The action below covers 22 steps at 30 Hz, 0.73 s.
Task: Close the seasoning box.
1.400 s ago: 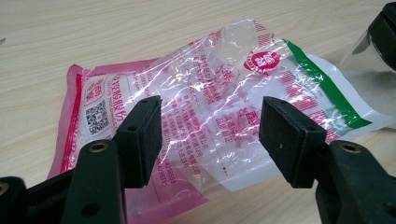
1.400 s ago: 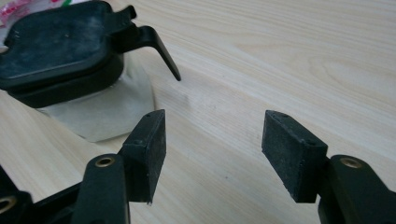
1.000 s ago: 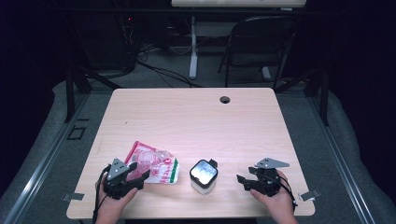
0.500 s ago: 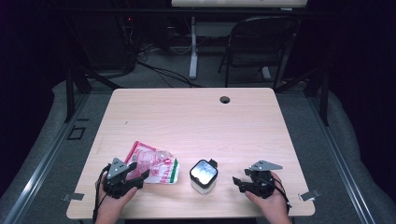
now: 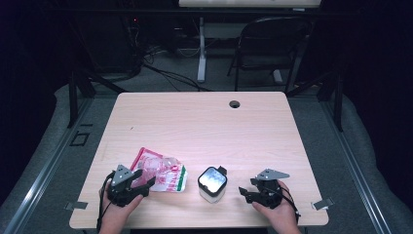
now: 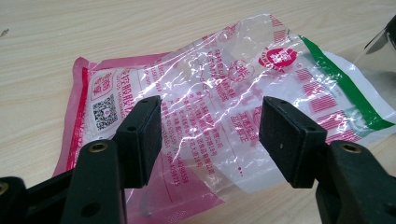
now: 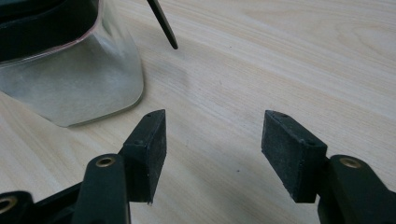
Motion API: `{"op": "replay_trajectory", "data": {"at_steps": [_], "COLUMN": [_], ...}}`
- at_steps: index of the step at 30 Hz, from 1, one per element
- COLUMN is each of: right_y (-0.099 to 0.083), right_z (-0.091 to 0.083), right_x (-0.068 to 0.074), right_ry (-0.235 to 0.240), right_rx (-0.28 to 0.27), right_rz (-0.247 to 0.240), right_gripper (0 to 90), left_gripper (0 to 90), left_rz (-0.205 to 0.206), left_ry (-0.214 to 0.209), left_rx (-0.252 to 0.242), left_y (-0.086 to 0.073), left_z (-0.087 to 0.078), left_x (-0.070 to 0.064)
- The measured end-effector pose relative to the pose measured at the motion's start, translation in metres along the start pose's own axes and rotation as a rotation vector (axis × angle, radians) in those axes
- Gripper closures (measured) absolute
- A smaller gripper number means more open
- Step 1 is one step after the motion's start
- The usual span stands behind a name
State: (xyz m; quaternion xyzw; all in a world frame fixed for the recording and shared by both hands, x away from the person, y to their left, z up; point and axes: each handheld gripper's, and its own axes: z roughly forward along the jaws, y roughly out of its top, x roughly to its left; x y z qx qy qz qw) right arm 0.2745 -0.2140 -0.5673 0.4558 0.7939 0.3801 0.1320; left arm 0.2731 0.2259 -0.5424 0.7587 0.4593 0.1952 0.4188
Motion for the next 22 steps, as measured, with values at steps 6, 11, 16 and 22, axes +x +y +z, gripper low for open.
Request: {"op": "replay_trajectory", "data": {"at_steps": [6,11,16,22], "right_y": [0.0003,0.0003,0.0007,0.0004], "right_z": [0.0,-0.0004,-0.0033,-0.0048], "right_x": [0.0013,0.0008,-0.0001,-0.0009], "right_ry": [0.0,0.007,0.021,0.013], "right_rx": [-0.009,-0.018,-0.021,-0.034], "right_rz": [-0.002,0.003,0.021,0.033], "right_gripper": [40.2,40.7,44.2,44.3], "left_gripper": [39.1,39.0,39.0,39.0], "left_rz": [-0.007,-0.016,-0.025,-0.034], "left_ry": [-0.001,0.003,0.004,0.009], "left_rx": [0.0,-0.009,-0.008,-0.023], "left_y": [0.0003,0.0003,0.0007,0.0017], "left_z": [-0.0017,-0.0025,-0.0036,-0.0061], "left_x": [0.0015,0.0024,0.0046,0.0082]}}
